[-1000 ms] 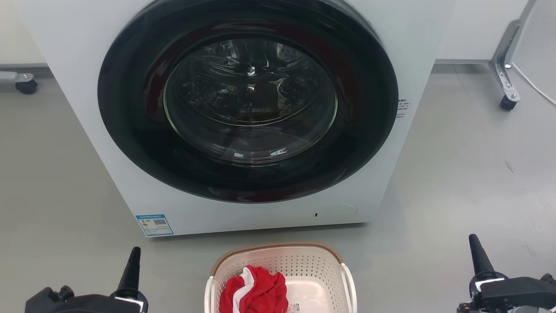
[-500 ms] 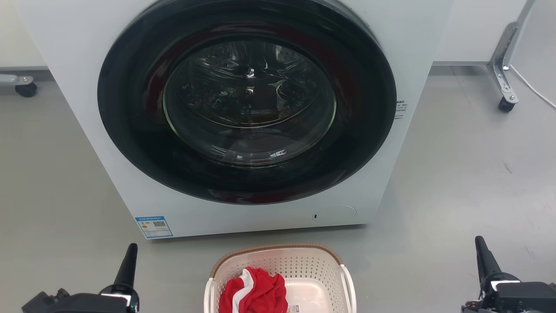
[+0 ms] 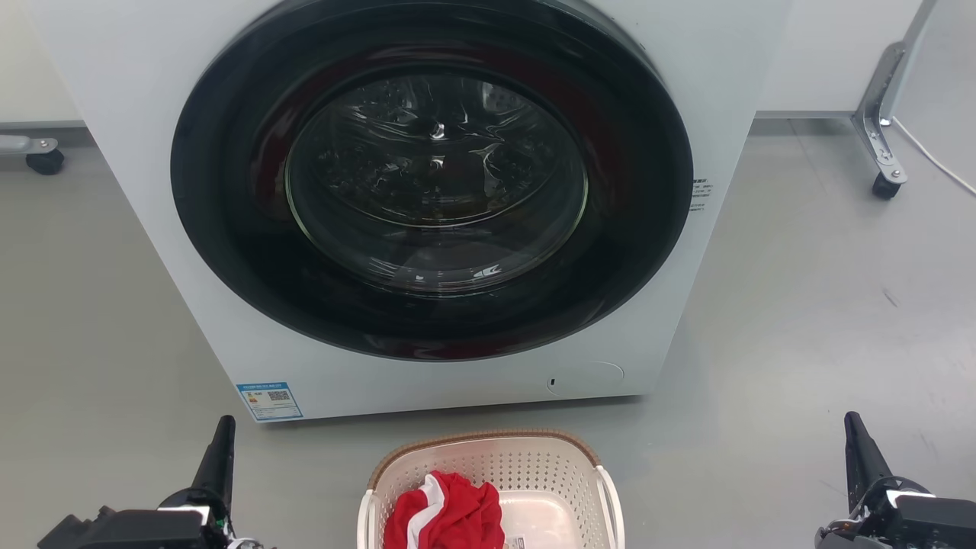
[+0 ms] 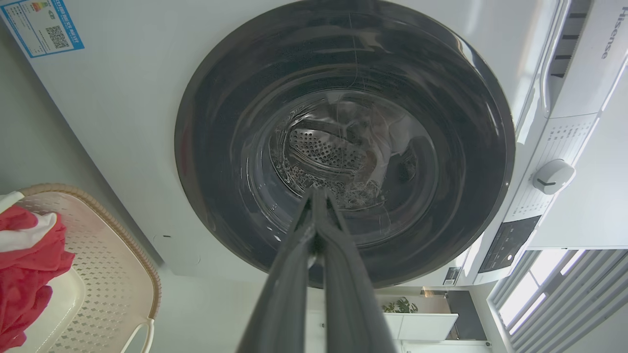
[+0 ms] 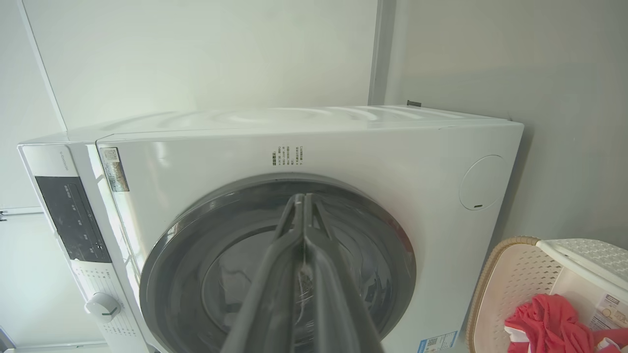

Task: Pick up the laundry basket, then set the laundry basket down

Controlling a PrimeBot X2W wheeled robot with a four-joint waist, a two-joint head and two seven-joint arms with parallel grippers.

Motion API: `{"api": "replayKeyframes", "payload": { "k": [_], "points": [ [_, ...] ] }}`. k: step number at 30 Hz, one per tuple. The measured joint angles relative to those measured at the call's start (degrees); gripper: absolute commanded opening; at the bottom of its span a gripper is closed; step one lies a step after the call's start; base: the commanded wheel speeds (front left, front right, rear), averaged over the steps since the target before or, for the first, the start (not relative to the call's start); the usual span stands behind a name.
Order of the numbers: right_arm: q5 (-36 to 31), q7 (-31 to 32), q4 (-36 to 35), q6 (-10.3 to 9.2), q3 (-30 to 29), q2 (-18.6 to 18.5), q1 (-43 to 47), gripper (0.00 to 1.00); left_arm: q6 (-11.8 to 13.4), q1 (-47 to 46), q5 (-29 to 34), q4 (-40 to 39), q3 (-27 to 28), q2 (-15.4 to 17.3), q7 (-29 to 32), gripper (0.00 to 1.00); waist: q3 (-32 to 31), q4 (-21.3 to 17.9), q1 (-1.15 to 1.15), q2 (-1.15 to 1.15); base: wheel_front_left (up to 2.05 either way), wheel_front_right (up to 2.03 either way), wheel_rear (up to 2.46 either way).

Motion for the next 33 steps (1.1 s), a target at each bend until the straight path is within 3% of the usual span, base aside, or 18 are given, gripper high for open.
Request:
{"api": "replayKeyframes", "payload": {
  "k": [33],
  "points": [
    [0.08, 0.0, 0.04, 0.02, -0.09, 0.08, -0.07, 0.0, -0.42, -0.06, -0.63, 0.18, 0.07, -0.05, 0.0, 0.0, 0.0, 0.0, 0.0, 0.0, 0.0, 0.0, 0.0]
  ]
}}
